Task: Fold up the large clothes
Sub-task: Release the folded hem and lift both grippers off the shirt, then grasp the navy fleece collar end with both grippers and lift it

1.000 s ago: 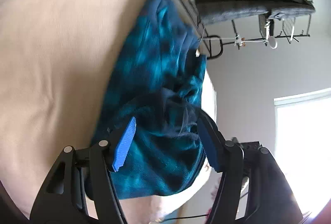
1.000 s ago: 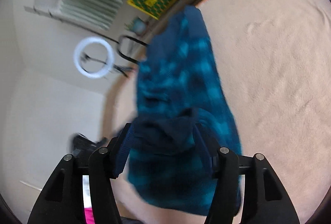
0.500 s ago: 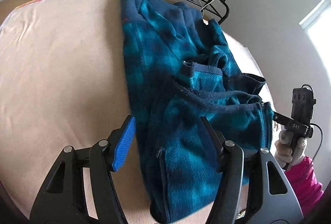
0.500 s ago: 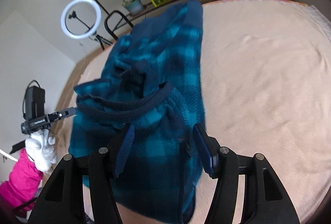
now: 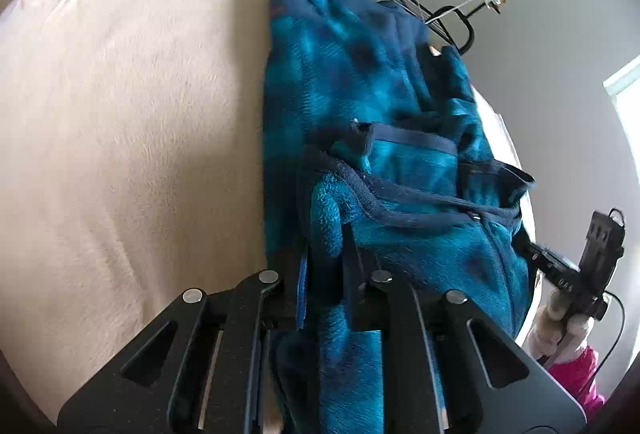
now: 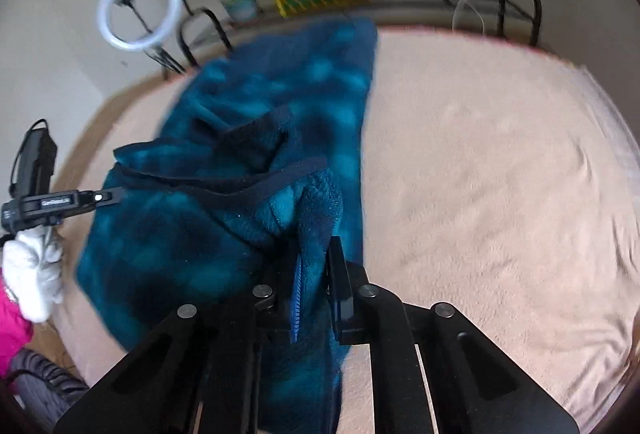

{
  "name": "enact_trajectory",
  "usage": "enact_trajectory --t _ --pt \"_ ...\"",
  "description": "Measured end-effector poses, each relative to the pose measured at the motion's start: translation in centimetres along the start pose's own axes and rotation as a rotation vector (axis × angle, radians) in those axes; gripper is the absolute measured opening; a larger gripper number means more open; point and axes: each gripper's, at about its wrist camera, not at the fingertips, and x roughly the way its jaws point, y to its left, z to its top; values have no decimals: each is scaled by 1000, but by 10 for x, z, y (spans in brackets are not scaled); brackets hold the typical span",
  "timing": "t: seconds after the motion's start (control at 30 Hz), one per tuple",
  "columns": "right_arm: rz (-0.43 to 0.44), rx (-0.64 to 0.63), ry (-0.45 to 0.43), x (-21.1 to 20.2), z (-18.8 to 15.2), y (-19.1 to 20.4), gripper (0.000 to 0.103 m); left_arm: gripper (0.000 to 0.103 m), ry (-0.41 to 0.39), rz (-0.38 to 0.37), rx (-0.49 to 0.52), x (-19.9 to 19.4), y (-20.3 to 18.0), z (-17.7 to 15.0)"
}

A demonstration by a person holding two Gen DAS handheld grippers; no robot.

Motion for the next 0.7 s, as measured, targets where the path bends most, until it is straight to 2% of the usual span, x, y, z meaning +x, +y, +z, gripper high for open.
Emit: enact_trajectory --t 0.1,0.13,0.17,0.4,0.57,0.7 --pt "-27 -4 12 4 -1 5 14 23 -12 21 44 -6 -7 0" --pt "-26 -13 0 -2 -1 6 17 34 -15 39 55 -11 -8 1" --pt "-36 -18 -11 -7 -2 6 17 37 -30 53 71 -17 -9 1" --pt "-27 -104 -158 -44 9 18 18 38 -114 93 145 -50 -16 16" --pt "-40 -153 -187 -35 44 29 18 38 -163 125 173 -54 -26 52" --pt "-44 -119 -151 -4 82 22 18 38 -161 144 182 -43 -27 84"
